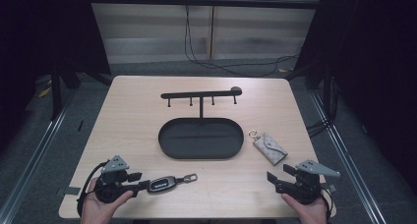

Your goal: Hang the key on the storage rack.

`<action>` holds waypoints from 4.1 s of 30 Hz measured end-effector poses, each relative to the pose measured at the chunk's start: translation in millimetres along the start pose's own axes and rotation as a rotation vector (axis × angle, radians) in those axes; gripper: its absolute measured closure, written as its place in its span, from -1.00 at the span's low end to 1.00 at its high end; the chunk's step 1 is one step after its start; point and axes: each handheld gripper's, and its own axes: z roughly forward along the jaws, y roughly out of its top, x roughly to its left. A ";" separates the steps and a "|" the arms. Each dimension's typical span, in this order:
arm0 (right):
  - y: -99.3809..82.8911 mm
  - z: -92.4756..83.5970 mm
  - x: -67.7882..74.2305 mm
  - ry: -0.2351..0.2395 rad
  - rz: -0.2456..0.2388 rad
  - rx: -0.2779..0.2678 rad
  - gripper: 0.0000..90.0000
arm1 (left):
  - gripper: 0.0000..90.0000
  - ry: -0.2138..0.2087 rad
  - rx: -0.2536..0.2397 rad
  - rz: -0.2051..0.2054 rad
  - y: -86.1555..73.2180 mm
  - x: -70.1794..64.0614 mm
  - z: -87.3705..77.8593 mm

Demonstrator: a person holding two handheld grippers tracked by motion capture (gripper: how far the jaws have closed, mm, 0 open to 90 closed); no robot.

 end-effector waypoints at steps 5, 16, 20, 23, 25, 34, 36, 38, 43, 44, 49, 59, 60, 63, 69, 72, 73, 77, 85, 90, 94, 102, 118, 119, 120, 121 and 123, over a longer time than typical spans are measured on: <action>0.0 -0.1 -0.2 0.006 0.001 0.003 -0.35 | 0.25 -0.055 0.070 0.000 10.3 -2.1 5.7; 0.1 1.2 -0.5 0.012 0.012 0.013 -0.46 | -0.06 -0.059 0.128 0.048 42.0 -14.9 11.5; -0.1 2.1 -1.4 0.016 0.014 0.020 -0.48 | -0.12 -0.076 0.144 0.068 52.7 -20.5 13.1; -0.2 3.2 -0.6 0.017 0.008 0.033 -0.48 | -0.21 -0.076 0.167 0.099 59.1 -25.4 14.9; 0.0 3.1 -0.1 0.020 0.006 0.033 -0.49 | -0.25 -0.058 0.195 0.131 61.9 -29.4 17.8; 0.1 3.8 -0.7 0.023 0.010 0.038 -0.52 | -0.39 -0.066 0.267 0.167 69.1 -36.0 32.7; 0.1 4.1 -0.9 0.023 0.010 0.040 -0.52 | -0.41 -0.075 0.262 0.162 72.3 -34.0 34.3; -0.1 3.8 -1.6 0.023 0.012 0.039 -0.53 | -0.43 -0.081 0.258 0.170 76.5 -32.9 36.3; -0.1 4.1 -1.6 0.024 0.009 0.040 -0.54 | -0.27 -0.071 0.297 0.204 82.4 -37.7 42.4; -0.1 4.1 -1.6 0.024 0.009 0.041 -0.54 | -0.27 -0.059 0.303 0.218 83.4 -39.2 44.7; -0.3 4.5 -2.2 0.018 0.014 0.045 -0.53 | -0.24 -0.049 0.331 0.245 87.4 -42.8 54.2; -0.6 5.9 -0.4 0.016 -0.008 0.059 -0.54 | -0.12 -0.060 0.421 0.307 96.5 -52.2 75.7; -0.6 6.1 0.4 0.017 -0.015 0.059 -0.54 | -0.11 -0.057 0.420 0.322 97.6 -52.6 78.3; -0.8 6.5 0.0 0.012 -0.012 0.063 -0.54 | -0.09 -0.068 0.400 0.314 100.6 -52.3 82.0; -0.6 6.5 -1.0 0.014 0.005 0.062 -0.54 | 0.14 -0.057 0.411 0.323 103.1 -54.5 88.8; -0.6 6.0 -0.7 0.019 0.005 0.059 -0.54 | 0.15 -0.071 0.475 0.341 104.9 -55.1 98.1; -0.6 5.7 -0.8 0.018 0.002 0.056 -0.54 | 0.19 -0.074 0.494 0.350 107.0 -54.9 102.1; -0.6 6.5 -1.2 0.014 0.005 0.059 -0.54 | 0.19 -0.075 0.516 0.371 109.9 -53.7 108.1; -0.8 7.3 -1.5 0.015 0.006 0.067 -0.54 | 0.19 -0.086 0.562 0.415 109.3 -61.6 121.8; -0.9 7.9 -1.3 0.014 0.003 0.070 -0.54 | 0.35 -0.109 0.593 0.433 108.6 -64.9 127.9; -1.0 8.1 -1.2 0.016 0.002 0.073 -0.54 | 0.42 -0.104 0.614 0.452 108.8 -65.7 133.1; -1.0 8.3 -1.7 0.015 0.005 0.074 -0.54 | 0.55 -0.098 0.637 0.471 107.4 -68.2 138.4; -1.2 9.8 -1.3 0.010 0.005 0.085 -0.54 | 0.54 -0.053 0.693 0.529 107.7 -77.0 146.4; -1.2 9.7 -1.3 0.011 0.005 0.084 -0.54 | 0.54 -0.054 0.690 0.522 107.5 -76.8 146.7; -1.3 9.5 -1.3 0.011 0.004 0.083 -0.54 | 0.55 -0.056 0.690 0.524 107.7 -76.4 146.6; -1.2 9.3 -1.2 0.010 0.006 0.084 -0.54 | 0.55 -0.058 0.690 0.521 107.9 -76.0 146.7; -1.2 9.4 -1.3 0.008 0.007 0.083 -0.54 | 0.56 -0.060 0.686 0.502 108.1 -75.4 147.1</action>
